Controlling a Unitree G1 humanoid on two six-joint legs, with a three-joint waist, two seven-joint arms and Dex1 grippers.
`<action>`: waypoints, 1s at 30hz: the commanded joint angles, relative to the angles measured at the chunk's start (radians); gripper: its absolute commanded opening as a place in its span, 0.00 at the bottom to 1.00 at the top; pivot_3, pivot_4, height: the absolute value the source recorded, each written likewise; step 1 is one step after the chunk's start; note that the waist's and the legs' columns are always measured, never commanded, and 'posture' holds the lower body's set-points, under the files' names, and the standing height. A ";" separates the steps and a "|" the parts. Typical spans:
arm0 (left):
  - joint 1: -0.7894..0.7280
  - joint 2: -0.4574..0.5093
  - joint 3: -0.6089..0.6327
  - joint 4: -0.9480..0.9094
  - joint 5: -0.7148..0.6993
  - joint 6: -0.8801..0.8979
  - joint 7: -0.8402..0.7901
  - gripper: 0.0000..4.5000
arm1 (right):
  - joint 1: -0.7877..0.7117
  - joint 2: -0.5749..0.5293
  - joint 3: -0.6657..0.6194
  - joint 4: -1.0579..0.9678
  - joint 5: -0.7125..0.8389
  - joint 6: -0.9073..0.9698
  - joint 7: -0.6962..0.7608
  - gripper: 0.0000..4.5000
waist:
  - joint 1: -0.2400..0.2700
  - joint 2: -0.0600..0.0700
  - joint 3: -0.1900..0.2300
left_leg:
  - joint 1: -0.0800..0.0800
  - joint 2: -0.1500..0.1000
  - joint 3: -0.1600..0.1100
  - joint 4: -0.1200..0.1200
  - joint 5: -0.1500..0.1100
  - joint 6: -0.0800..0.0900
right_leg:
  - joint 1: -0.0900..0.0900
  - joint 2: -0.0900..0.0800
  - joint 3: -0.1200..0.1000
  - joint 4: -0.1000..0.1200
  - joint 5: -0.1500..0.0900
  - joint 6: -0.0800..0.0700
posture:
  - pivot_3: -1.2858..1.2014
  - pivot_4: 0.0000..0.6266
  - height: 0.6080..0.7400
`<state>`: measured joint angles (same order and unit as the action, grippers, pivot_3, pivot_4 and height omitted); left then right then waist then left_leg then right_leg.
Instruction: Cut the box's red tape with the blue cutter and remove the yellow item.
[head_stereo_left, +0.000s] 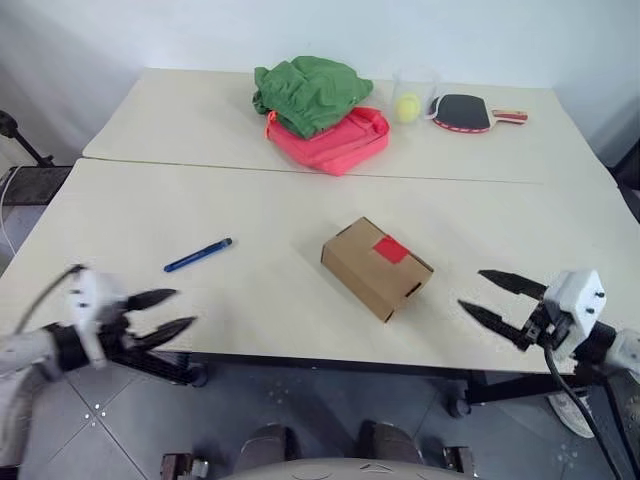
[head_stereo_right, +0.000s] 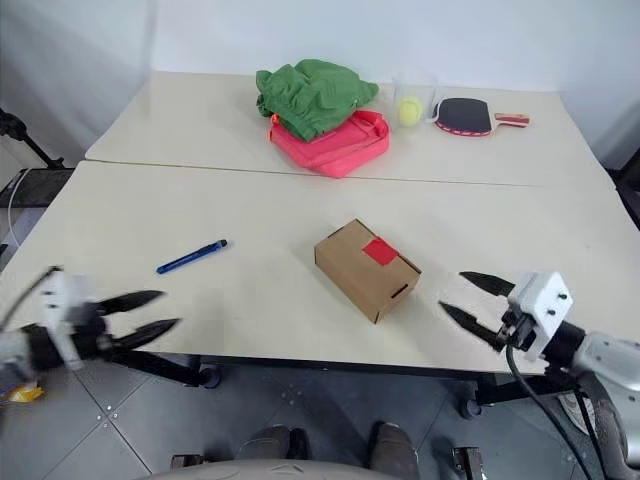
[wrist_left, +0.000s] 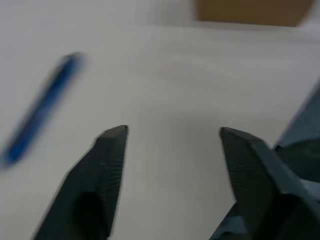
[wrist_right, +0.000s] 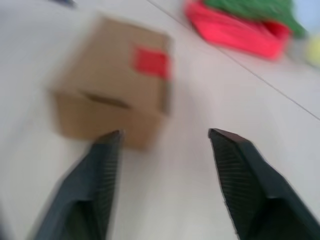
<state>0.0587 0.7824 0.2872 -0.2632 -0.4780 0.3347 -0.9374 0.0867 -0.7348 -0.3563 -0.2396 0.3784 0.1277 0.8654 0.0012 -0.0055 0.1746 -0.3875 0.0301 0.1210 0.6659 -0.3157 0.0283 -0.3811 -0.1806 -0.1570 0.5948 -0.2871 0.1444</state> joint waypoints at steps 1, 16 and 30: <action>-0.147 -0.078 -0.183 -0.018 0.072 0.022 0.061 0.38 | -0.091 0.016 0.059 0.076 -0.096 -0.059 -0.065 0.31 | -0.002 0.001 0.000 | 0.000 -0.001 0.000 0.000 0.000 0.000 | 0.000 0.000 0.000 0.001 0.000 0.000 | 0.52 0.24 1.00; -0.542 -0.390 -0.562 0.217 0.214 0.114 0.087 0.00 | -0.440 0.147 0.339 0.287 -0.119 -0.026 0.045 0.00 | -0.003 0.001 0.000 | 0.000 -0.001 0.000 0.004 0.002 -0.002 | -0.001 0.004 0.000 0.005 0.000 0.000 | 0.52 0.24 1.00; -0.597 -0.496 -0.532 0.346 0.292 0.019 0.174 0.00 | -0.648 0.193 0.357 0.660 -0.204 -0.204 0.071 0.00 | -0.006 0.001 0.000 | -0.002 -0.001 -0.001 0.011 0.001 -0.001 | 0.001 0.004 -0.001 0.006 0.000 0.000 | 0.52 0.24 1.00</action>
<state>-0.5276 0.2931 -0.2521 0.0965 -0.1903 0.3786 -0.7630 -0.5372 -0.5400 0.0150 0.4096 0.1755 -0.0385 0.9308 -0.0043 -0.0041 0.1744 -0.3895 0.0295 0.1193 0.6772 -0.3144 0.0270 -0.3798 -0.1768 -0.1577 0.6012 -0.2870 0.1443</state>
